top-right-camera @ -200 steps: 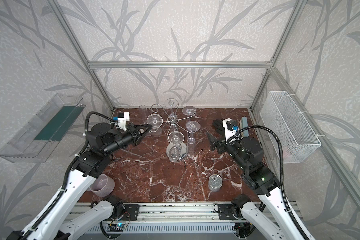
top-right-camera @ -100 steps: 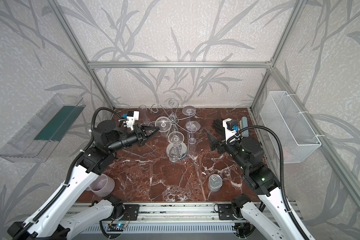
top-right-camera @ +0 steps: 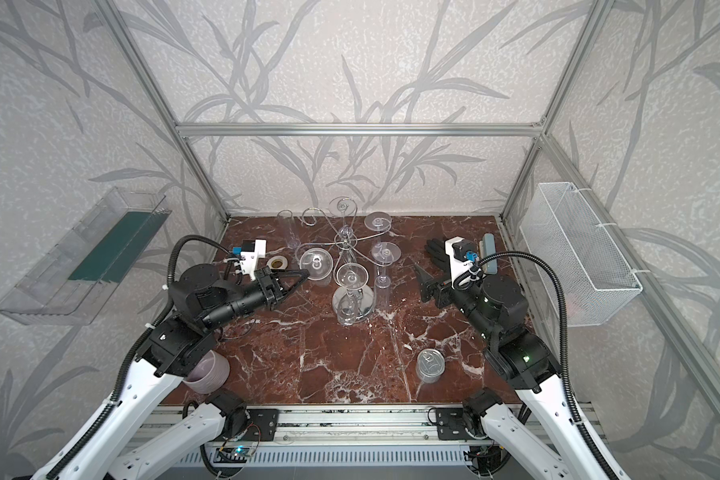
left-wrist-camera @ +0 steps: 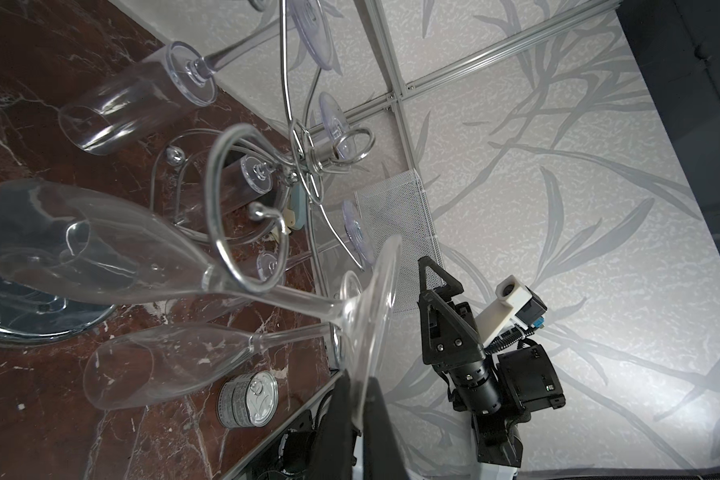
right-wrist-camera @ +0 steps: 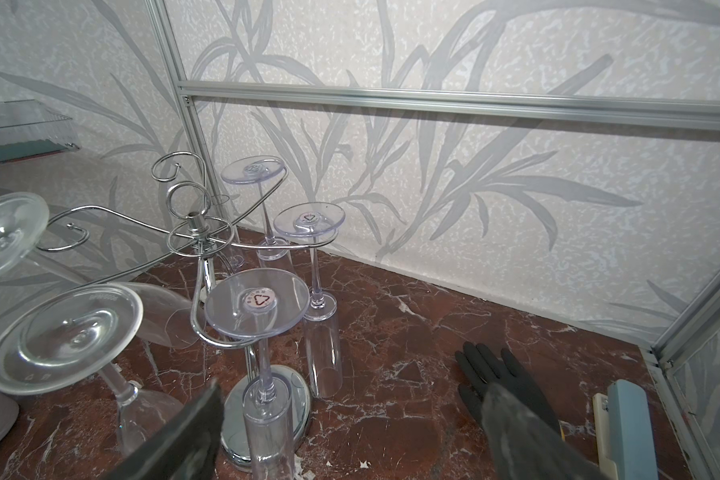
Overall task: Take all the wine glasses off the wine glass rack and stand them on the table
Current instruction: 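Lift the flute glass off its rack hook with the left gripper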
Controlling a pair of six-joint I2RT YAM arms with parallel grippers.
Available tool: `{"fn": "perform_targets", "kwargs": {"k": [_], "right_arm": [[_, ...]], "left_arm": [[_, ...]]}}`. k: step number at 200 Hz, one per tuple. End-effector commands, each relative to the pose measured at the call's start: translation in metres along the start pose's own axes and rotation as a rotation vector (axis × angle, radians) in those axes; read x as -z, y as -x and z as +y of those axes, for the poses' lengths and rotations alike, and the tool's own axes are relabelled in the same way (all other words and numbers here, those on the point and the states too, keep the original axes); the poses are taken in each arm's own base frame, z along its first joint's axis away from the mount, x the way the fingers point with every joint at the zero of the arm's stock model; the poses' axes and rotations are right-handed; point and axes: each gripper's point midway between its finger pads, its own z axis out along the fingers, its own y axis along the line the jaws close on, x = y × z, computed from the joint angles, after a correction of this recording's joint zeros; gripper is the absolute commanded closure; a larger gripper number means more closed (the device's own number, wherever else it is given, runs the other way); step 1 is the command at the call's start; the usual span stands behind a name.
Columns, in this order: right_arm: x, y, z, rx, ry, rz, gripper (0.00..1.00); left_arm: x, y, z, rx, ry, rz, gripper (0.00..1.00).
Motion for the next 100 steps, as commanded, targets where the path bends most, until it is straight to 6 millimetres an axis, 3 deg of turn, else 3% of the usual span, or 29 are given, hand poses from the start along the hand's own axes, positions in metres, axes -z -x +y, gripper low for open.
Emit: {"fn": "perform_targets", "kwargs": {"k": [1,34,63,100], "right_arm": [[0.009,0.020,-0.002,-0.001,-0.014,-0.045,0.05],[0.010,0.022,-0.004,-0.002,-0.024,-0.045,0.05],[0.010,0.024,-0.006,-0.001,-0.036,-0.048,0.05],[0.006,0.026,-0.006,0.001,-0.036,-0.046,0.05]], "left_arm": [[0.014,0.004,0.003,-0.032,0.029,-0.063,1.00],[0.035,0.011,0.008,-0.075,0.056,-0.168,1.00],[0.053,0.014,0.025,-0.106,0.144,-0.233,1.00],[0.076,0.026,0.030,-0.234,0.222,-0.336,1.00]]}}
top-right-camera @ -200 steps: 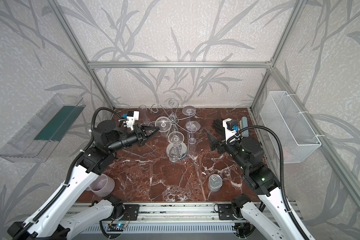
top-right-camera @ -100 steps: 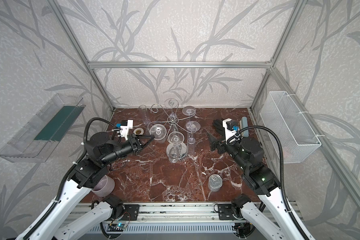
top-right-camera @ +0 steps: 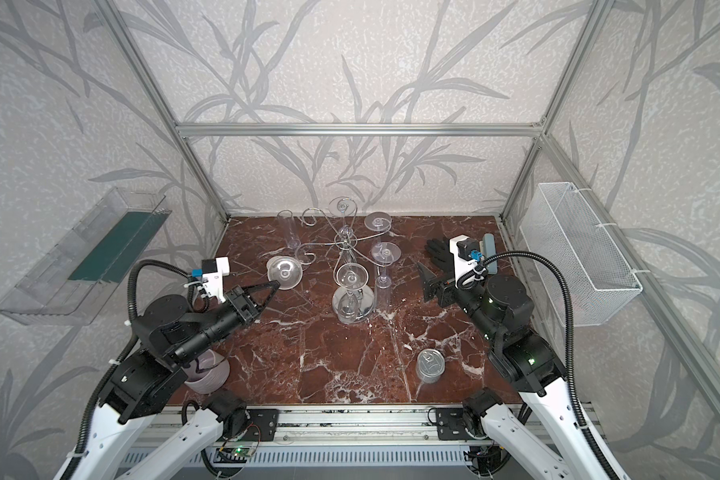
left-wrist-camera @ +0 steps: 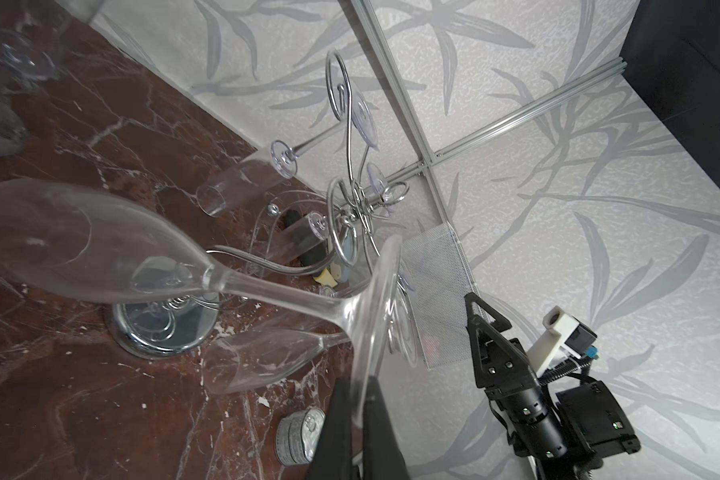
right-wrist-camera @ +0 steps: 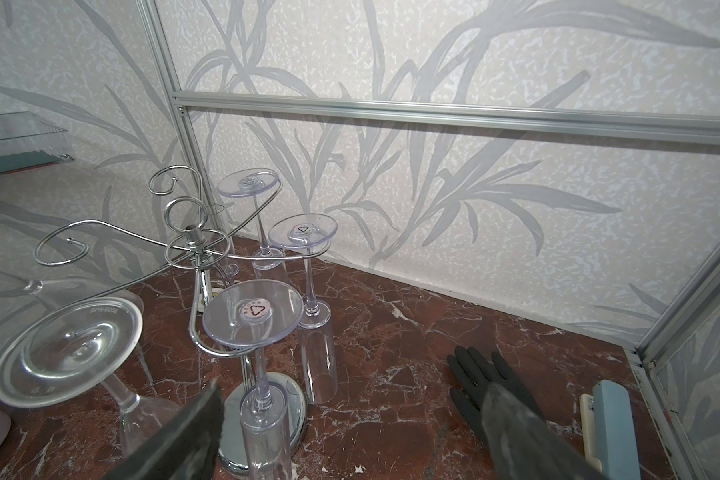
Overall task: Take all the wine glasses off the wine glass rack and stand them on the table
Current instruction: 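Lift the flute glass off its rack hook with the left gripper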
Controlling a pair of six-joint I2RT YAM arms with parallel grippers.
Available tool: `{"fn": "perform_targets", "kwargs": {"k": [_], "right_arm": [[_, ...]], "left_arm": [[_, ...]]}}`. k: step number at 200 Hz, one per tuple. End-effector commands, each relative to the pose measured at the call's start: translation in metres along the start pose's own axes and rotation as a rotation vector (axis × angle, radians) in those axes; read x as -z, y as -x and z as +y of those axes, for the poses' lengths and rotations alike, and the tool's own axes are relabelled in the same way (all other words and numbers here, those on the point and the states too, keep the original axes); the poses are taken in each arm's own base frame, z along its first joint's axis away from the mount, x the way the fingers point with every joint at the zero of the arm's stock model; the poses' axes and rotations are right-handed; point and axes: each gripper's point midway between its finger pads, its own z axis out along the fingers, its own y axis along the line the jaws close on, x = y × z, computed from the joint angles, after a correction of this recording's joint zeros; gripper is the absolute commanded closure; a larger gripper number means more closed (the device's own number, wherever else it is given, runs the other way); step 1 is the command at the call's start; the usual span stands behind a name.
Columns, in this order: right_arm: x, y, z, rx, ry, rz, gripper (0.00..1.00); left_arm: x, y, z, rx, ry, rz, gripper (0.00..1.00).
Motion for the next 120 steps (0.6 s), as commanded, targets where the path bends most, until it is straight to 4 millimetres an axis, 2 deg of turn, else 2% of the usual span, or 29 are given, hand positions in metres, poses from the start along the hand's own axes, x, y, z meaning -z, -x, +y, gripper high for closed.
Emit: {"fn": "perform_targets", "kwargs": {"k": [1,28,69,97,120], "right_arm": [[0.003,0.017,-0.002,0.000,-0.010,-0.038,0.05],[0.000,0.019,-0.001,-0.004,-0.005,-0.039,0.05],[-0.001,0.031,0.005,-0.029,0.026,-0.055,0.05],[0.001,0.044,0.009,-0.051,0.049,-0.083,0.05],[0.004,0.060,0.018,-0.074,0.103,-0.115,0.05]], "left_arm": [[0.011,0.015,0.011,-0.127,0.079,-0.095,1.00],[0.015,0.030,-0.002,-0.296,0.101,-0.118,1.00],[0.022,0.065,-0.055,-0.617,0.045,-0.212,1.00],[0.014,0.079,-0.086,-0.797,-0.008,-0.251,1.00],[0.004,0.079,-0.113,-0.939,-0.099,-0.255,1.00]]}}
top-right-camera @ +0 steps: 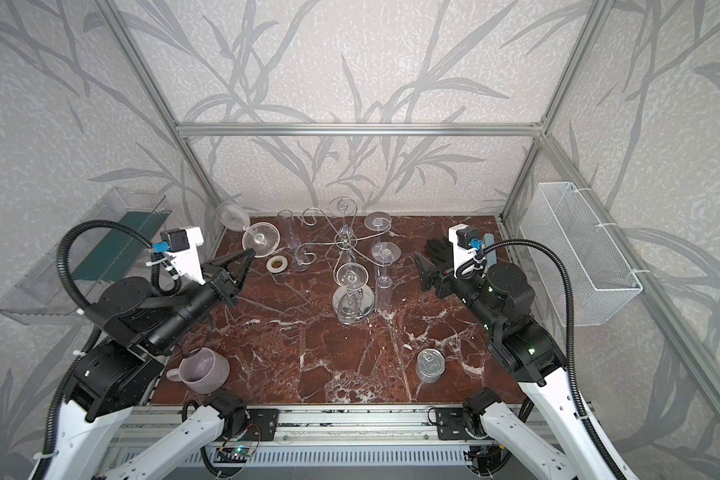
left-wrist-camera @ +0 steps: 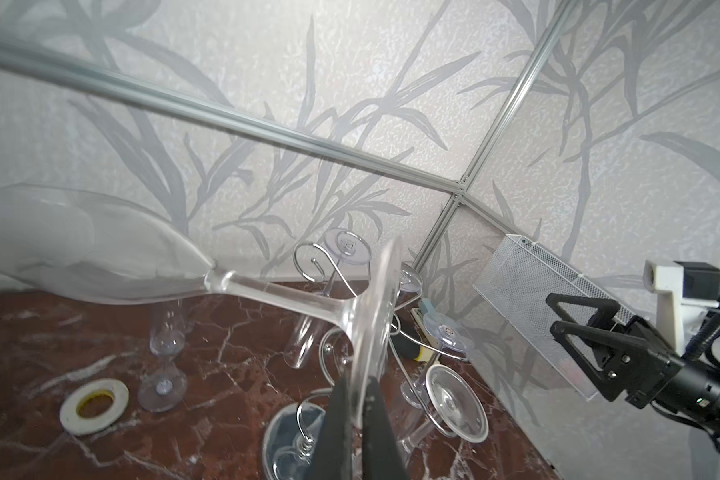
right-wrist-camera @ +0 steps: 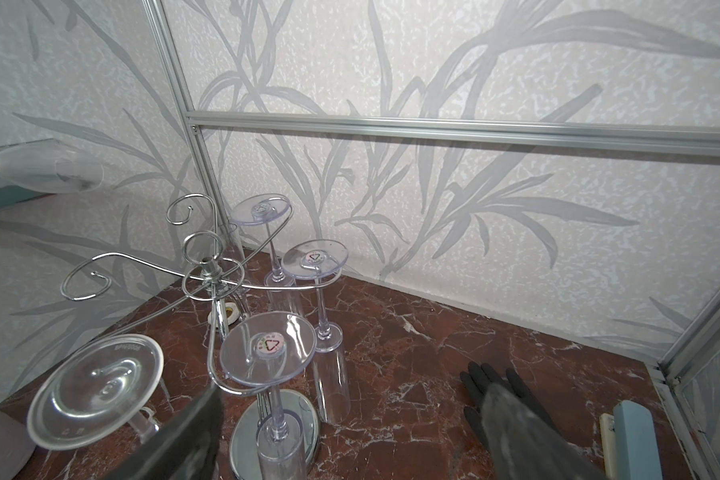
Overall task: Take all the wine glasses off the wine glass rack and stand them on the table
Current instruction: 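Lift the flute glass off its rack hook with the left gripper, then raise the flute glass with the left gripper while the right gripper approaches its stem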
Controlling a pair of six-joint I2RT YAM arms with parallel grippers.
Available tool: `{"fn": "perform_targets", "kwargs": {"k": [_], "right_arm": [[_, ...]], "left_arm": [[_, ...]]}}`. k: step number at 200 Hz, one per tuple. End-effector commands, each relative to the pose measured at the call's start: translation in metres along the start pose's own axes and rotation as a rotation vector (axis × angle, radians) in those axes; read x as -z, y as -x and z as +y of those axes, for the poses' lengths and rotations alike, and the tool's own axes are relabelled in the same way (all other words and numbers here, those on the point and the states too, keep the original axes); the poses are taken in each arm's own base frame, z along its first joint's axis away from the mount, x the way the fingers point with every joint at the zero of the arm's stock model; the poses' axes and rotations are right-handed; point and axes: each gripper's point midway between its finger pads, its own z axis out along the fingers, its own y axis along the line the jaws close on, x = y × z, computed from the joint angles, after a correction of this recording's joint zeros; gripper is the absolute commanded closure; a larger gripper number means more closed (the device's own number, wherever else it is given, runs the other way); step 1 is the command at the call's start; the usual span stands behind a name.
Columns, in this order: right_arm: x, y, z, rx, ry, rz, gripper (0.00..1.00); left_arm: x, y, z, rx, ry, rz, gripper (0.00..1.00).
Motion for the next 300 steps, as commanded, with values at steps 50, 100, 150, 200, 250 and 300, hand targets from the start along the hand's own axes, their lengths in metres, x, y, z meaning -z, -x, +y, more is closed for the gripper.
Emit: {"fn": "perform_targets", "kwargs": {"k": [50,100,150,200,250,300], "right_arm": [[0.004,0.053,0.029,-0.066,0.159,-0.092,0.05],[-0.002,0.082,0.061,-0.141,0.349,-0.120,0.05],[-0.013,0.099,0.093,-0.178,0.515,-0.100,0.05],[-0.022,0.092,0.133,-0.105,0.625,-0.032,0.05],[-0.028,0.090,0.145,-0.105,0.653,-0.025,0.06],[-0.033,0.091,0.146,-0.120,0.636,-0.035,0.09]], "left_arm": [[-0.031,0.040,-0.050,-0.506,-0.180,-0.149,1.00],[-0.048,0.013,-0.086,-0.877,-0.232,-0.172,1.00],[-0.057,-0.010,-0.114,-1.146,-0.250,-0.214,1.00],[-0.060,-0.026,-0.129,-1.291,-0.239,-0.250,1.00],[-0.060,-0.035,-0.140,-1.409,-0.186,-0.303,1.00],[-0.067,-0.044,-0.149,-1.491,-0.089,-0.352,1.00]]}}
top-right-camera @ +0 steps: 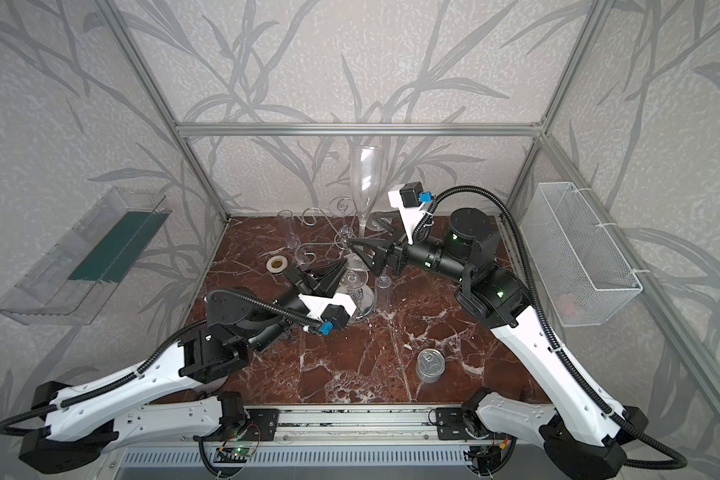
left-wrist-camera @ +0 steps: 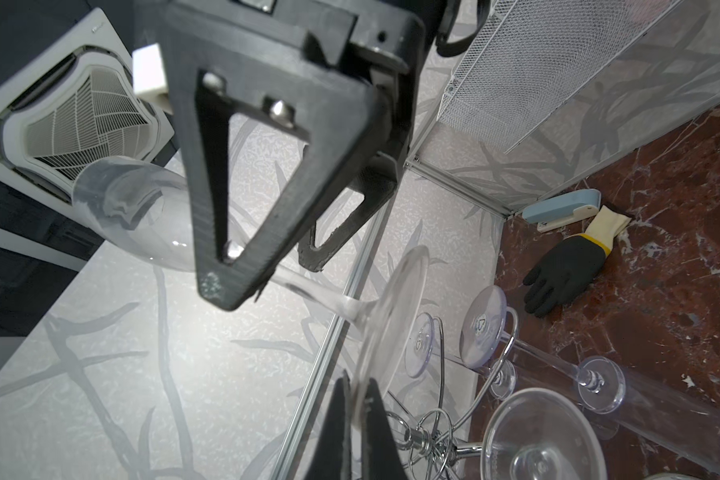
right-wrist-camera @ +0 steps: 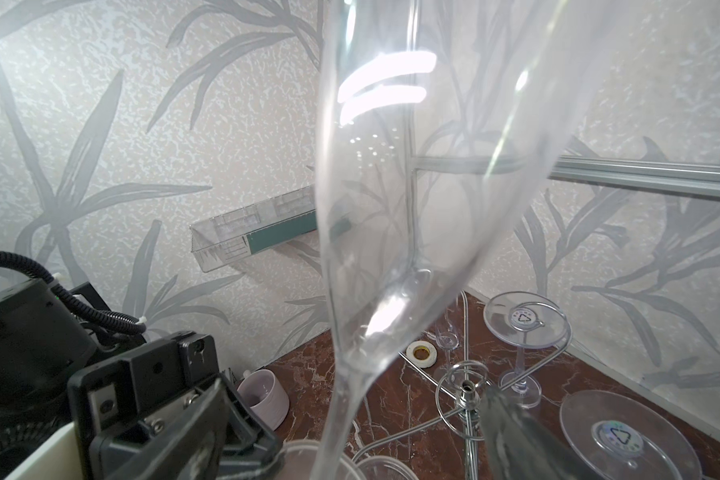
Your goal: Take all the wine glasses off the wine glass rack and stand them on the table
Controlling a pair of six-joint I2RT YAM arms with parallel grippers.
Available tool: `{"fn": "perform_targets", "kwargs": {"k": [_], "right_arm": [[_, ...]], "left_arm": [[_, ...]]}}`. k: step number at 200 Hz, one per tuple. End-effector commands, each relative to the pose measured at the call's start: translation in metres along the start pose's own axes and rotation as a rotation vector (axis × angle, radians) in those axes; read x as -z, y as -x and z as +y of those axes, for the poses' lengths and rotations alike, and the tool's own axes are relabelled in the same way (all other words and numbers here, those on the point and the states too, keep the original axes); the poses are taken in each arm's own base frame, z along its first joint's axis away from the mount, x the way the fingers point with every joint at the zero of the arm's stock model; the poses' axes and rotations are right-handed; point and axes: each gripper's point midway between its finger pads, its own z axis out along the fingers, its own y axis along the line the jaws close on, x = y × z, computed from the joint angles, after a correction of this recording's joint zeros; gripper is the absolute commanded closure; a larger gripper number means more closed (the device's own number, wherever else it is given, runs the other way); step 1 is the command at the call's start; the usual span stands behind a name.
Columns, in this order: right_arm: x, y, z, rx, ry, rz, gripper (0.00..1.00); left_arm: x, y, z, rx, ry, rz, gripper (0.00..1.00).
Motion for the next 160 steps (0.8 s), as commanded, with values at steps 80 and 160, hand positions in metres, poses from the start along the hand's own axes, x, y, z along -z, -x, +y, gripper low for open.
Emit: {"fn": "perform_targets", "kwargs": {"k": [80,160], "right_arm": [[-0.0012,0.0091,0.0040,0.006,-0.009,-0.053,0.22],[-0.0048,0.0070,0.0020,0.005,-0.010,-0.056,0.82]], "left_arm": [[-0.0059,0.0036,0.0245,-0.092,0.178,0.061,1.00],[-0.0057,0.0044,0.0239,-0.092,0.183,0.066,1.00]]}}
